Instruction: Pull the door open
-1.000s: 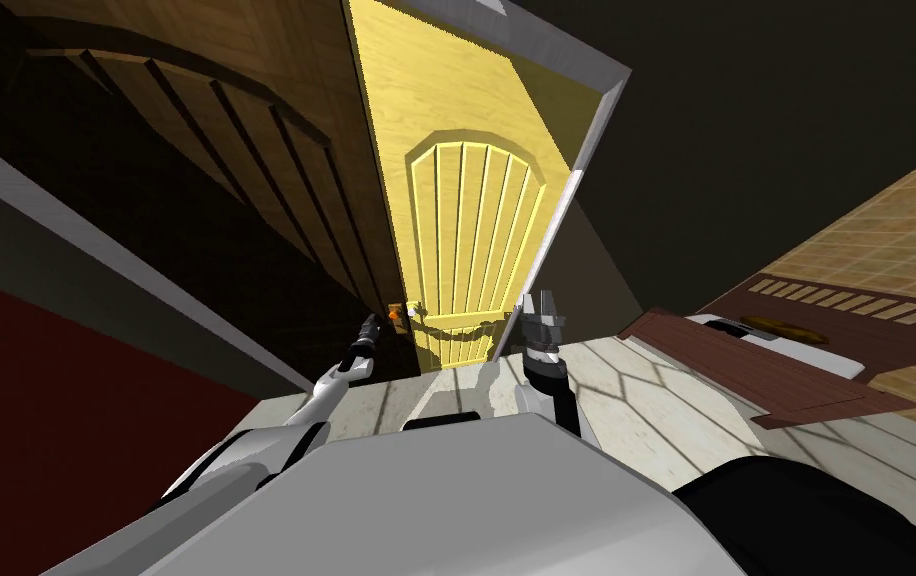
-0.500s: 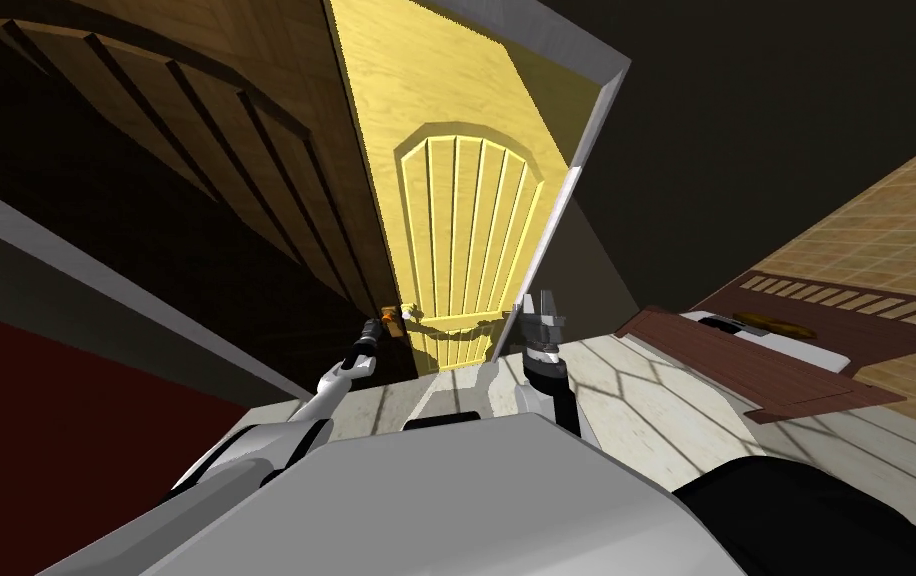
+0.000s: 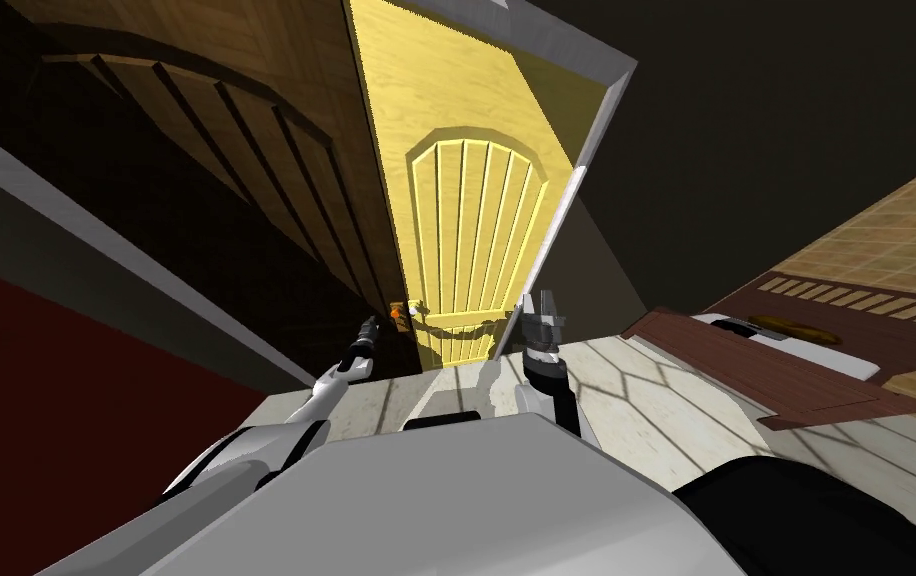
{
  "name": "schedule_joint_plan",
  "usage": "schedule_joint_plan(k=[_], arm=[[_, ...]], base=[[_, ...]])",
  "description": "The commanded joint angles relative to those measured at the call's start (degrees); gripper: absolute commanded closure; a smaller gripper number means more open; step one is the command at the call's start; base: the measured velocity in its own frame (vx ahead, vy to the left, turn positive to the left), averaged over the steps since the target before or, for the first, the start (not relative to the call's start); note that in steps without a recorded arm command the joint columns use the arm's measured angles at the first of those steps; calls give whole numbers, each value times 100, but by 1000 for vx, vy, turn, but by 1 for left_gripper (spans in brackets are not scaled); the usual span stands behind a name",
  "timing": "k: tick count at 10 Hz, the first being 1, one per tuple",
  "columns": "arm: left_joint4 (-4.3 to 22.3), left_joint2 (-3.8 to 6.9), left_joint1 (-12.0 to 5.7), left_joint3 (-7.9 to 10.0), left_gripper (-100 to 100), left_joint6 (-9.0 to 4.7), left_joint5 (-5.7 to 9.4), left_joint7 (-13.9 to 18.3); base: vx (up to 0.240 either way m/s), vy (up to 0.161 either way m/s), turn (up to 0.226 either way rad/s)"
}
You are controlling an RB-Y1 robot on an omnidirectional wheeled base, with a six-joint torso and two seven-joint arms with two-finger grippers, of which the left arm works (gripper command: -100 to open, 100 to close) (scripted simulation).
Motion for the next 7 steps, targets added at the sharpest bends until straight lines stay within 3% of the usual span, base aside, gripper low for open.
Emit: schedule_joint_plan(k=[1,3,5,7], arm=[[-94,4,55,4,-100,60,3,-11],[-130,-47,42,-59,-100,52,-14,14],[-204,-172,-23,-184,-100,40,-50,49],[-204,-172,-23,-184,-100,40,-50,49]], base=[[-214,57,4],[-217,-17,-22],[-183,-93,-76],[-89,-51,-28]])
